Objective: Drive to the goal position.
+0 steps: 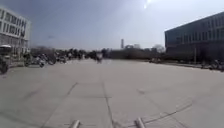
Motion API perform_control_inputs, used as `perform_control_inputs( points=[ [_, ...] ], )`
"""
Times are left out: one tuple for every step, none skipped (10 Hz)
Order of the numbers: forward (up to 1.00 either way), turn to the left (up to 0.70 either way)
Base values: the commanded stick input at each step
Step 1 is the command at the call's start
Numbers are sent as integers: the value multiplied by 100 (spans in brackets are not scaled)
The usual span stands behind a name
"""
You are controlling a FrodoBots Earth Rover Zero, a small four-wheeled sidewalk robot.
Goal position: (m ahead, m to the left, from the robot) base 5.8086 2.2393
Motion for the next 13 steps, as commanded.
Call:
perform_control_inputs(
  points=[
    [85,8],
    [85,23],
    [85,30],
    [85,20],
    [85,10],
    [85,1],
    [85,1],
    [85,1],
    [85,1],
    [85,1],
    [85,1],
    [85,1],
    [85,1]
  ],
)
